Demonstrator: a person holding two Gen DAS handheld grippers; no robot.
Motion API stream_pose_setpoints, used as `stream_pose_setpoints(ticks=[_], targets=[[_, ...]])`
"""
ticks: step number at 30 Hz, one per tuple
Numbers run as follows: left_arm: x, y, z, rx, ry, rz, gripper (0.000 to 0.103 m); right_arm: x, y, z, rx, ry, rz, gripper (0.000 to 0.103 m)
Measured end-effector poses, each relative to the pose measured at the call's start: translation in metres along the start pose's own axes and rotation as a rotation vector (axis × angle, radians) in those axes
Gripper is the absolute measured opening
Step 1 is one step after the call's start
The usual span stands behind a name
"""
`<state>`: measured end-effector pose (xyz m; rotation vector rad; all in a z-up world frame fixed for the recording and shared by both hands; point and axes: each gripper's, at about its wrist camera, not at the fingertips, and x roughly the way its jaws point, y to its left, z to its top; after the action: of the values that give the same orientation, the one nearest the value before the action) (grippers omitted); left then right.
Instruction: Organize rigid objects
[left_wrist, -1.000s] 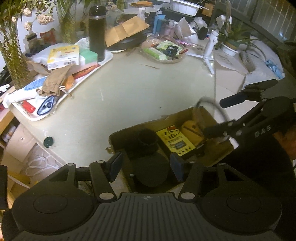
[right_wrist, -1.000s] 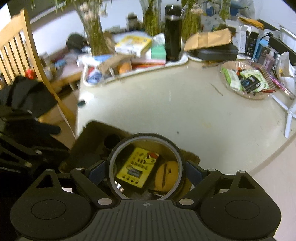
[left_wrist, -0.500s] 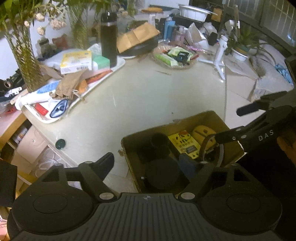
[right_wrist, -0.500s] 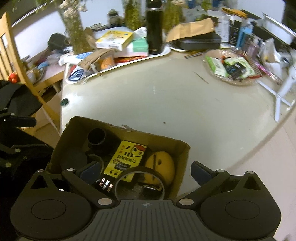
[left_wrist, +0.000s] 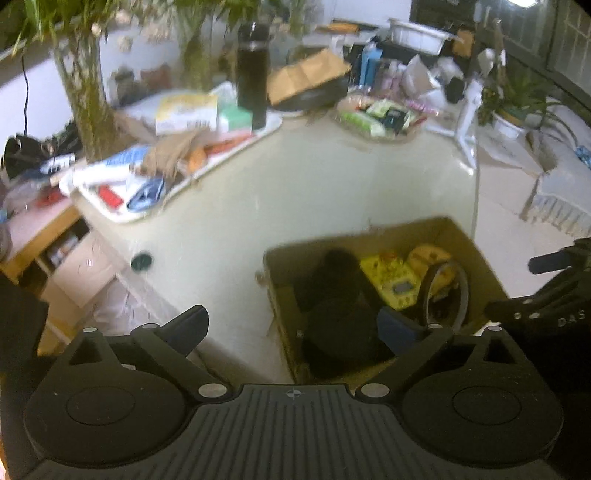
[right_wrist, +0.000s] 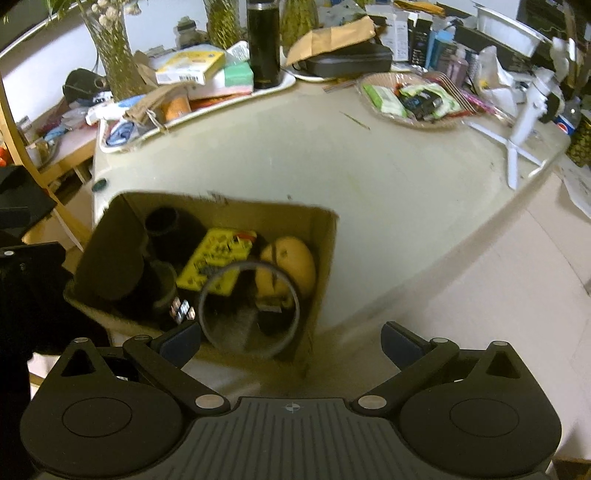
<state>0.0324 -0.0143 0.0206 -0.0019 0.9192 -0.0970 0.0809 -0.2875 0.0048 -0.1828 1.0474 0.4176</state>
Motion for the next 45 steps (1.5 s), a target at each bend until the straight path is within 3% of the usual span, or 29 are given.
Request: stream_pose_setpoints(ticks=[10, 45], targets=[[0.008, -0.002, -0.026, 0.023, 0.067, 0.039, 0.103, 0.007, -0.004, -0.03, 0.026, 0.03, -0.002, 0.103], [0.005, -0.012, -0.033, 0.072, 0.071, 0.053, 0.103, 0.007, 0.001, -0.033, -0.005, 0.016, -0.018, 0.103]])
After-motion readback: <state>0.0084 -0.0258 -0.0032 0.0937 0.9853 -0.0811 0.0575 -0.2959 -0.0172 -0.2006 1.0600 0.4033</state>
